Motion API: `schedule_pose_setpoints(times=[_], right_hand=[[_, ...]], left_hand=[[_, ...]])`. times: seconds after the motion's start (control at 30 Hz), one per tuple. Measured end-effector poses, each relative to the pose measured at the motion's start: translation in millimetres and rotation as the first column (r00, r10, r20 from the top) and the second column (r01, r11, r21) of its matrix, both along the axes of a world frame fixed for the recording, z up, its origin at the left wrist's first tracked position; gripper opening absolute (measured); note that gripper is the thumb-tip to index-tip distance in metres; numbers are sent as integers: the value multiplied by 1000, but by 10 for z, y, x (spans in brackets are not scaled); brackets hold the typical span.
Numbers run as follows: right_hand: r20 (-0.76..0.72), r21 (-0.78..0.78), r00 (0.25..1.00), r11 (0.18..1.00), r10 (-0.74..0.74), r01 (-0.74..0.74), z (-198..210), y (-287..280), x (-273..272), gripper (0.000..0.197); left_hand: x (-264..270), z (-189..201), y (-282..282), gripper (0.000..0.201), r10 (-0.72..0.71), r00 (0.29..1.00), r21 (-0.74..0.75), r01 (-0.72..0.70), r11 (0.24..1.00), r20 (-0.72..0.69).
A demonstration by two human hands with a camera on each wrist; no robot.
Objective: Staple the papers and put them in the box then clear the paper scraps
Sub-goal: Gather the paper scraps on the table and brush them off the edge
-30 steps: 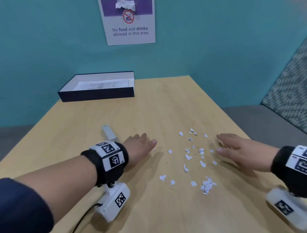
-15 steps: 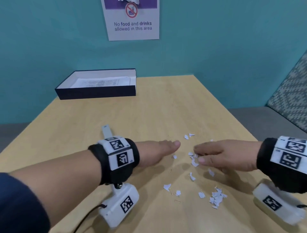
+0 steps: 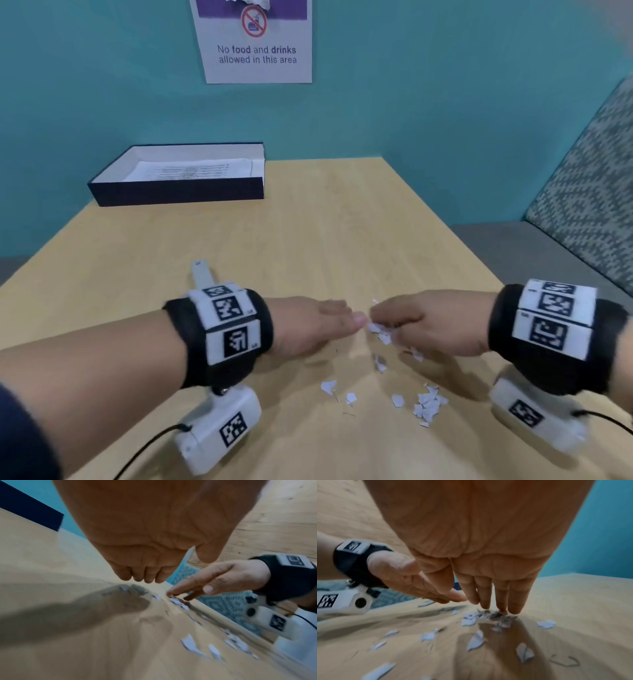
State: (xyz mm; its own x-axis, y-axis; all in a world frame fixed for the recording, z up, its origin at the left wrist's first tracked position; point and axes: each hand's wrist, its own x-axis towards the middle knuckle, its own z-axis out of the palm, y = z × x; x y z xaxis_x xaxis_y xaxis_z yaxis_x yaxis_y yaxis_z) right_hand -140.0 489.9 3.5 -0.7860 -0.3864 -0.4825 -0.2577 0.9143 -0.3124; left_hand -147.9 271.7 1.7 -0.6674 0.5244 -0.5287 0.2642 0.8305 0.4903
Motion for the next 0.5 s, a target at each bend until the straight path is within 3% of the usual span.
schedule_pose_setpoints(times=[0.17,0.27,0.33,0.4,0.5], right_hand=[[-154,67,986,995,-57,68,-16,-30,-182,28],[-123,80,988,993,94,-85,-86,-188,-88,44],[-70,36,985,987,160,-158,-37,-177,63,39],[-82,2,996,999,47,-47,70,-53,146,29],[-200,5,973,993,-115,119,53,162,74,30]], left_hand=[[-253,34,8,71,151,980,-51,-159,986,-131],[-112,-114,202,65,-20,996,-44,16,999,-91],[50,-167,178,61,-94,995,60,93,994,12],[151,-67,69,60,28,998,166,-38,985,59],[96,3,-136,60,311,943,130,-296,946,-118]])
